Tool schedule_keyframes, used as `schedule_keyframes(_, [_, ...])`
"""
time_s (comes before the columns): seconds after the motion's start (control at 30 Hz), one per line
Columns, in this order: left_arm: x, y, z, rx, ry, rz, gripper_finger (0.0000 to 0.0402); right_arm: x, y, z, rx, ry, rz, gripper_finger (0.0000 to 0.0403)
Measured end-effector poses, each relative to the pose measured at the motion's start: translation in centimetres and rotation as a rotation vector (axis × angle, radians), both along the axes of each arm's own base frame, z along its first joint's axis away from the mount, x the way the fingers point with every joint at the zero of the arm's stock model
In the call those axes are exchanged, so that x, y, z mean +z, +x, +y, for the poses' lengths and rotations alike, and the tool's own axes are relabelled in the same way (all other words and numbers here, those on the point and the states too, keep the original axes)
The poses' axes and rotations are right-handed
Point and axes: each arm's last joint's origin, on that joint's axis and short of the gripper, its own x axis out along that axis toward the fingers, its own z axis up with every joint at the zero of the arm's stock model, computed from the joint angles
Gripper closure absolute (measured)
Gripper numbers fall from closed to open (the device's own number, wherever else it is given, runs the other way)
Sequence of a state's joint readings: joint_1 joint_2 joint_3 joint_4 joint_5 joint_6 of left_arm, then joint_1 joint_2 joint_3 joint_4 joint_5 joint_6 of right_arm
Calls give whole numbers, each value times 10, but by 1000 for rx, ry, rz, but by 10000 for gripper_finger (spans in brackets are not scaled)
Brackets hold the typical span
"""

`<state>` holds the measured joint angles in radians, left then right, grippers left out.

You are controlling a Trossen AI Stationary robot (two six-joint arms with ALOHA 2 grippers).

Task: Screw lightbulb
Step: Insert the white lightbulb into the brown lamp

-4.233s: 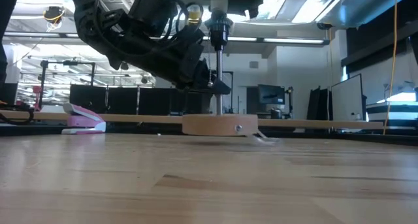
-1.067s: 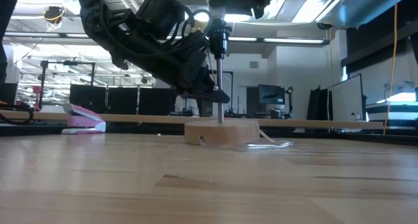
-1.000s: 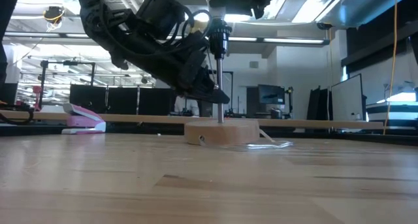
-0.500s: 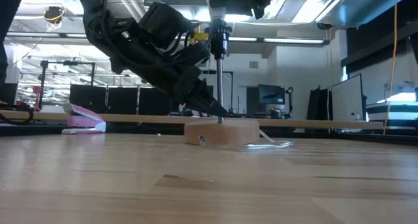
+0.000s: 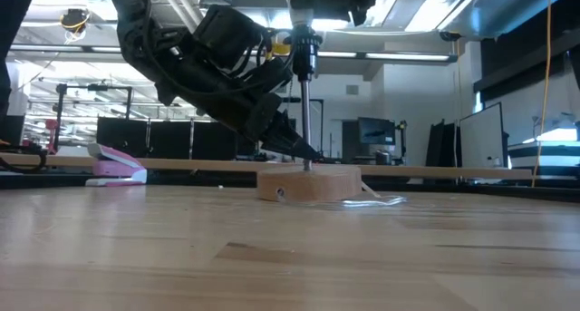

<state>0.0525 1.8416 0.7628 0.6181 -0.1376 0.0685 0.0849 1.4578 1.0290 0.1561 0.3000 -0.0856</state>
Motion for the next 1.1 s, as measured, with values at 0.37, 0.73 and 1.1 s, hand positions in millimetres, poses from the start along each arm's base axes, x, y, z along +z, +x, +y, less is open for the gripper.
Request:
schedule_keyframes(0.37, [18, -10, 0, 14, -28, 50, 256, 0, 0, 0, -1, 1, 2, 250])
schedule_keyframes(0.73, [82, -55, -1, -40, 11, 136, 180, 0, 0, 0, -1, -1, 3, 250])
schedule_keyframes(1.1, [81, -42, 7, -146, -77, -140, 182, 0, 0, 0, 1, -7, 3, 250])
